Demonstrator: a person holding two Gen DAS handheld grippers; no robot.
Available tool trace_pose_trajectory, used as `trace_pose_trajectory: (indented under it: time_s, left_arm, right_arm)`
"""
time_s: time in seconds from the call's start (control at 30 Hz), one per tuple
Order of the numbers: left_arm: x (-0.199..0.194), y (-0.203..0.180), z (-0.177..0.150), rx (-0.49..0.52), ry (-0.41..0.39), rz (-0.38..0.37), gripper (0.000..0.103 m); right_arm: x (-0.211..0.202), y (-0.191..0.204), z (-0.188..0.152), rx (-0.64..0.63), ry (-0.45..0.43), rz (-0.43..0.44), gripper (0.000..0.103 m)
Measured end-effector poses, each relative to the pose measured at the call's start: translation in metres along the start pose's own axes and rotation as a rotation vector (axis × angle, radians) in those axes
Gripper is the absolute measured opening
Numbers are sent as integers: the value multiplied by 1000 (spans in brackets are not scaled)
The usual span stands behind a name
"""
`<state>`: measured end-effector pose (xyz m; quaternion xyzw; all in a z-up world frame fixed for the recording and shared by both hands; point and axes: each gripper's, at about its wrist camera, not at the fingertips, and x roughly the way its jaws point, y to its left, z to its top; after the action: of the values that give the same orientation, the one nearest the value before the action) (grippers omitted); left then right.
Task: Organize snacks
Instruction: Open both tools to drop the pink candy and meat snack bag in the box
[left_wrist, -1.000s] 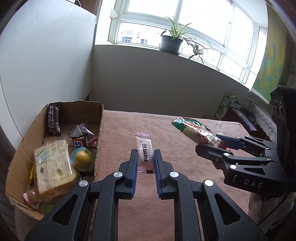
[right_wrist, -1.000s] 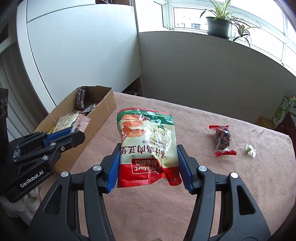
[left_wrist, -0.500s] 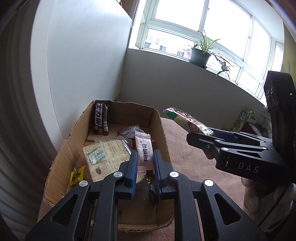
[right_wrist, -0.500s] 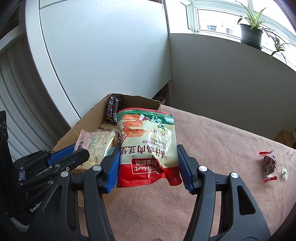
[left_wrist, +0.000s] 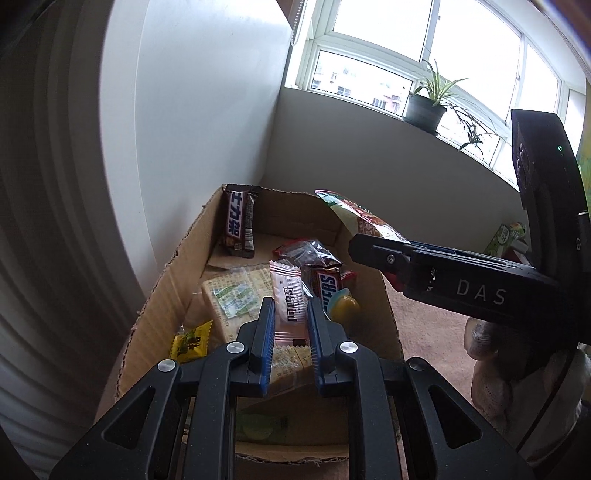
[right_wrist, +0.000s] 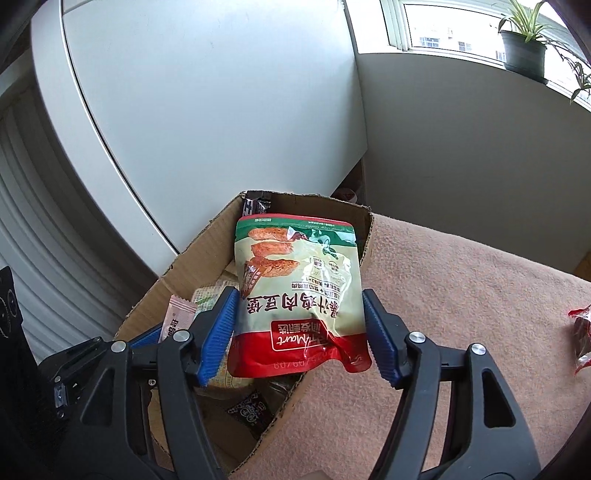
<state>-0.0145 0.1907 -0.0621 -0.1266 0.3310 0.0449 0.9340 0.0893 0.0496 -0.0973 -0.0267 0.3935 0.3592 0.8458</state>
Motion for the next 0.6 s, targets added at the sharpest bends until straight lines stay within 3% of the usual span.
trace_pose_trajectory:
  time_s: [0.1, 0.2, 0.4, 0.47, 0.6]
  left_arm:
    - [1, 6, 0, -22, 2, 5, 18]
    - [-1, 8, -1, -33, -6, 8, 40]
    - [-3, 9, -1, -35, -7, 2, 40]
    - [-3, 9, -1, -38, -9, 6, 44]
    - [-5, 9, 0, -41, -13, 2, 50]
  right_arm:
    - [1, 3, -1, -4, 1, 3, 74]
    - [-2, 6, 1, -13, -17, 7, 81]
    - [-5, 4, 2, 3, -23, 8, 85]
    - [-8, 3, 2, 6, -35, 4, 91]
    - [-15, 3, 3, -5, -49, -6, 91]
